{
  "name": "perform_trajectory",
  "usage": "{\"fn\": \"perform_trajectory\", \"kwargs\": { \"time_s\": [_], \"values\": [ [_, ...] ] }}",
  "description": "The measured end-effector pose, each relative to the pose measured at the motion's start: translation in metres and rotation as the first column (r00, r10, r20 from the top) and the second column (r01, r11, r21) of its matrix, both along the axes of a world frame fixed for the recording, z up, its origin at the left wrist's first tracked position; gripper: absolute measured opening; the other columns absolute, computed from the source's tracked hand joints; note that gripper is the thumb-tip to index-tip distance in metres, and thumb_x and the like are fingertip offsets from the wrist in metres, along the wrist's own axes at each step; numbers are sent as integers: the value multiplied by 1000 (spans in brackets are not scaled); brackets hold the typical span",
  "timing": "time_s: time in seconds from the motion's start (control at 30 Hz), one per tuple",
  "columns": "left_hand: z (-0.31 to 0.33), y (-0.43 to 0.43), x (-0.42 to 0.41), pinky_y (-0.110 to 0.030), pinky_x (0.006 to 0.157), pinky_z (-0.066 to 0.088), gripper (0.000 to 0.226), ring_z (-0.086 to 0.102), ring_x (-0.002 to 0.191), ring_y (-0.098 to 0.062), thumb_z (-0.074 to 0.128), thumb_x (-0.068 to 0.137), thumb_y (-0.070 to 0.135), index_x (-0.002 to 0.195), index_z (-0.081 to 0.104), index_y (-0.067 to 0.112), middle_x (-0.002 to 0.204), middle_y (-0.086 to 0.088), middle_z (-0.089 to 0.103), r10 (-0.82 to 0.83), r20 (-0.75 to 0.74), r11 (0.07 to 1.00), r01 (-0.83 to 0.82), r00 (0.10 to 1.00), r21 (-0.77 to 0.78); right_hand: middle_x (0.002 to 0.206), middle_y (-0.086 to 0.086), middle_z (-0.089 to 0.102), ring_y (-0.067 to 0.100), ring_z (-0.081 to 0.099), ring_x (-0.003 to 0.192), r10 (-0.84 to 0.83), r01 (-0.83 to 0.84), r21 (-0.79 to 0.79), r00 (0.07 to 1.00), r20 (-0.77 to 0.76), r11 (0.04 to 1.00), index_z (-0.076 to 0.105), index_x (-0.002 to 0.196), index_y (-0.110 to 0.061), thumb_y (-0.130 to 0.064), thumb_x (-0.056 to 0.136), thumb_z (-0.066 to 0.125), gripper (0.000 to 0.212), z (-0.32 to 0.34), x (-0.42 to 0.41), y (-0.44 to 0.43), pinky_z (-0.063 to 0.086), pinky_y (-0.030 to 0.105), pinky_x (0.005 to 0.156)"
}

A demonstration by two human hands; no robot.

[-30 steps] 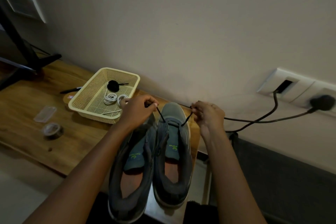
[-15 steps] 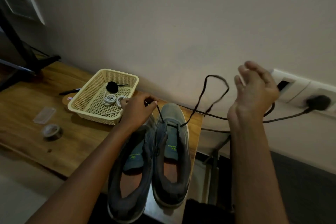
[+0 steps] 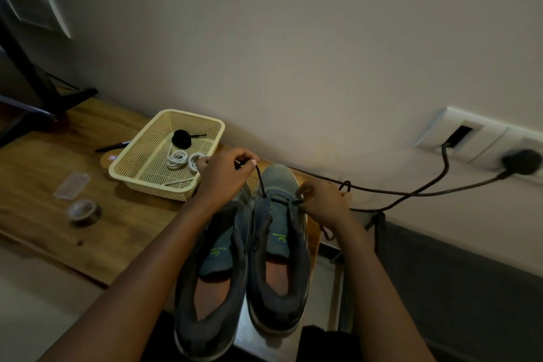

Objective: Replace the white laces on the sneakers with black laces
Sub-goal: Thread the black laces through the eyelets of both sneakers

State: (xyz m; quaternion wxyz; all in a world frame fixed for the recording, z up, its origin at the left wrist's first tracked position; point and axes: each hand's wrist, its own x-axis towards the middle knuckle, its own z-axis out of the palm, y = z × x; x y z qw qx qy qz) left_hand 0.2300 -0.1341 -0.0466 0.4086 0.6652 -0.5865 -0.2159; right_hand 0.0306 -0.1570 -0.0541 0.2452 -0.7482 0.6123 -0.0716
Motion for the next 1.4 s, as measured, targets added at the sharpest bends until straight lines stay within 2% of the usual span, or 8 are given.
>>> {"fn": "perform_trajectory", "kwargs": {
  "time_s": [0.13,0.27,0.4,0.77,0.9,1.03,1.27,1.4],
  "values": [
    [1,0,0,-41,103,27,14,60,91,-11,61,91,27,80,61,35,83,15,63,12,11,1000,-12,1000,-1,93,-5,59,15,51,98,-29,29,-7,997,-72,1000,67,86,-20,-28,83,68,9,6,-4,3,29,39,90],
    [3,4,1,-34,96,21,9,56,88,-7,60,92,28,85,63,33,85,15,62,19,37,1000,-19,999,2,69,-1,68,22,62,80,-115,105,76,982,147,992,68,61,-13,-19,74,73,15,10,-16,1,45,48,86],
    [7,8,5,-28,90,14,10,54,85,-4,60,91,30,83,64,34,88,16,63,-5,113,1000,4,994,6,50,4,52,16,46,54,-196,152,169,938,287,974,62,57,5,-4,75,66,20,24,-21,6,39,28,56],
    [25,22,13,-46,103,32,12,60,86,-13,62,89,27,78,64,31,77,14,61,117,31,993,-118,993,23,58,1,57,11,45,52,-535,116,621,644,547,775,55,68,-8,-7,86,47,20,54,-9,40,38,12,37],
    [40,27,22,-50,97,42,10,64,86,-15,60,80,40,72,64,38,78,16,65,48,-40,997,-45,998,64,70,7,58,12,50,56,-537,143,577,591,602,804,55,69,-8,-7,90,46,23,70,-7,49,38,10,37],
    [74,34,23,-23,81,28,12,58,82,-12,62,90,28,85,73,24,81,8,64,106,11,991,-106,994,79,68,6,59,12,55,55,-494,192,475,561,665,859,58,74,-6,-8,91,50,19,107,-6,54,40,17,47],
    [143,46,30,-50,95,44,28,64,91,-17,67,83,30,58,64,41,76,19,67,-7,63,999,5,998,33,67,8,64,18,57,60,-307,203,234,703,641,951,63,67,-4,-12,93,49,30,179,-7,66,45,29,68],
    [184,58,28,-50,96,43,25,64,93,-18,66,85,29,63,63,42,78,13,67,-45,109,999,46,993,0,68,7,60,14,54,55,-278,215,176,711,646,961,59,69,-3,-9,93,48,27,214,-5,85,44,11,49]
  ]
}}
